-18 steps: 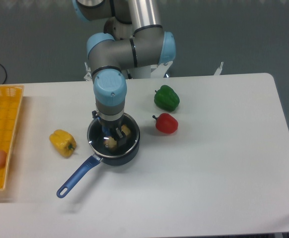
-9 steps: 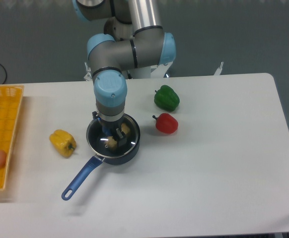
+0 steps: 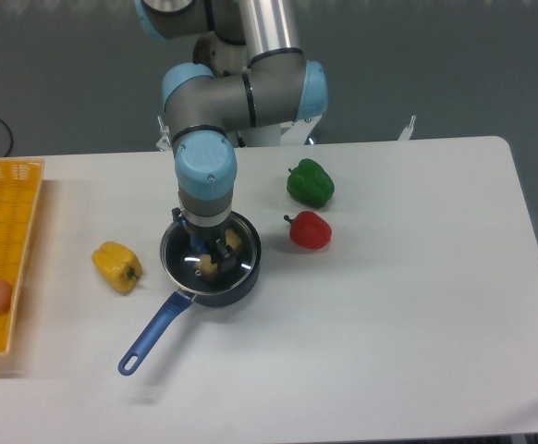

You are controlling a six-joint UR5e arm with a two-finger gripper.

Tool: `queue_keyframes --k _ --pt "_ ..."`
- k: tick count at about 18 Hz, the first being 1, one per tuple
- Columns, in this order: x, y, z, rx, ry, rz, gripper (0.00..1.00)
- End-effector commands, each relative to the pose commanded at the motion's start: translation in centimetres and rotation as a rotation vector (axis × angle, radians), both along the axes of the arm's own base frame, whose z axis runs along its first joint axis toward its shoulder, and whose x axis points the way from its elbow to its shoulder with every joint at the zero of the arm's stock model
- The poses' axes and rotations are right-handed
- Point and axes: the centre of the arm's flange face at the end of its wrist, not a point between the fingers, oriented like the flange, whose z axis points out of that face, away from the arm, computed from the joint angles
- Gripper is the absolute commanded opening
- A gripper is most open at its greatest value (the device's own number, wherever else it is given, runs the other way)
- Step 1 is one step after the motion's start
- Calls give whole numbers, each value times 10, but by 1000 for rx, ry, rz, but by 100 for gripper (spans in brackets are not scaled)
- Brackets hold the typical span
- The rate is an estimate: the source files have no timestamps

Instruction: Close the pot lid

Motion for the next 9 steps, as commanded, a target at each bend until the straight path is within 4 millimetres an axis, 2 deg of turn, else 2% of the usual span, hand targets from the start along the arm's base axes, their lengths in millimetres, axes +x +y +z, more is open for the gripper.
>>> queue_keyframes --k 2,5,7,9 --pt "-2 0 5 8 7 2 100" --pt "-7 3 28 41 40 1 100" --pt "-8 -2 43 54 65 2 100" --pt "-23 -12 56 54 103 24 100"
